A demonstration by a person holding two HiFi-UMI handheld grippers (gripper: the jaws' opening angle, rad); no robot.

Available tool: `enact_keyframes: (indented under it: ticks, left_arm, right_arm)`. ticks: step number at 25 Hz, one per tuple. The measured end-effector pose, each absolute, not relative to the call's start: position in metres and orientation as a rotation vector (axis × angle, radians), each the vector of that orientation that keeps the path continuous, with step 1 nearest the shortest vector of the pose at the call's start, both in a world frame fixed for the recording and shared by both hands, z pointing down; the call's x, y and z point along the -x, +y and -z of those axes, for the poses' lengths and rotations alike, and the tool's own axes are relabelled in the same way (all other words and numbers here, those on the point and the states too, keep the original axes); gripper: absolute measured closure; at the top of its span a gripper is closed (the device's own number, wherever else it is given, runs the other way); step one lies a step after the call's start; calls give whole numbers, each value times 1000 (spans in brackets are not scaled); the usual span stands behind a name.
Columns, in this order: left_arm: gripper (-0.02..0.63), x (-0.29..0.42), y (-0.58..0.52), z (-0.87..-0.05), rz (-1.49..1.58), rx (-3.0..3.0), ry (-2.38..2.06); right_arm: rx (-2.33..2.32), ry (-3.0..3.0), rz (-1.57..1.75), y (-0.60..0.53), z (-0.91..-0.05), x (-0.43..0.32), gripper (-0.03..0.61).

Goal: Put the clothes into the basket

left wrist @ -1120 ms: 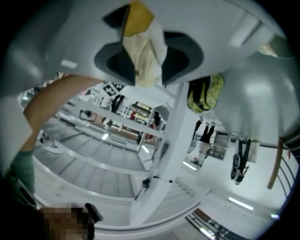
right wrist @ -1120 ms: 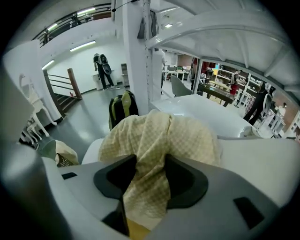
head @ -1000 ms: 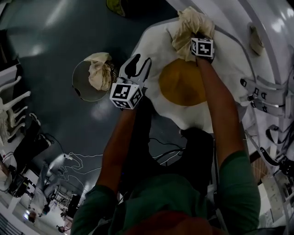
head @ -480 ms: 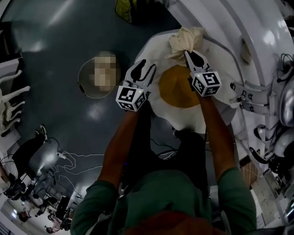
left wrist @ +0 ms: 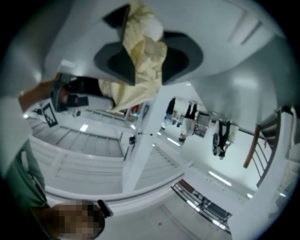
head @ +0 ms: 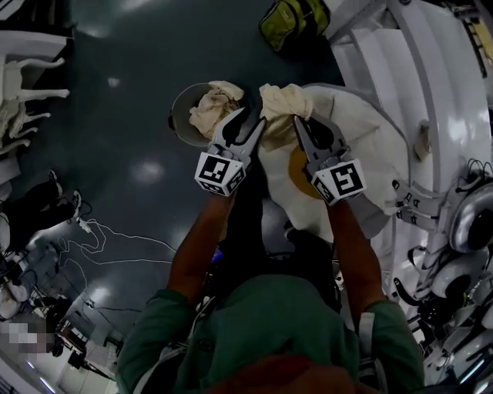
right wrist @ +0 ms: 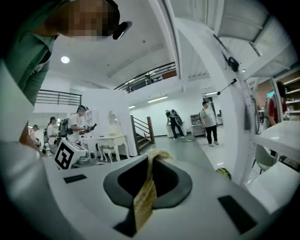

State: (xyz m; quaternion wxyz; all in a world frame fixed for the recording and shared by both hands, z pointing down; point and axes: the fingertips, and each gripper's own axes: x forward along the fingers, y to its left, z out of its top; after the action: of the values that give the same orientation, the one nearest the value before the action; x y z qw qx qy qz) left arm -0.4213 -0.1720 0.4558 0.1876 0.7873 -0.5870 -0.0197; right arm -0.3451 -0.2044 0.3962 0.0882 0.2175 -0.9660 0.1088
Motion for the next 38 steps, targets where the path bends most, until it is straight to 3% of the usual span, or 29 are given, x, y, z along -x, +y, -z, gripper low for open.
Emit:
enact_keyframes:
  ticks: [9, 17, 22, 26, 28, 31, 38]
  left_arm:
    - [434, 595, -92, -434, 90, -2020, -1941]
    - [434, 679, -35, -443, 76, -1897, -2063]
    - [434, 701, -15, -446, 72, -1834, -2112]
    - [434, 709, 2, -447, 77, -1788, -2133]
    - [434, 708, 5, -446, 70, -1783, -2131]
    - [434, 702, 4, -442, 55, -1787, -2134]
    - [434, 689, -1, -421, 70, -1785, -2168]
  right_arm:
    - [-369, -2849, -344, -152, -404, 503, 557]
    - [-197, -2663, -424, -113, -475, 591, 556]
    - [-132, -2502, -530, -101, -534, 613, 551]
    - [-70, -2376, -648, -85, -574, 623, 397]
    - [-31, -2327, -668, -79, -584, 622, 356]
    - [38, -2264, -601, -75, -593, 613, 356]
    - [239, -2208, -5, -82, -569, 610, 356]
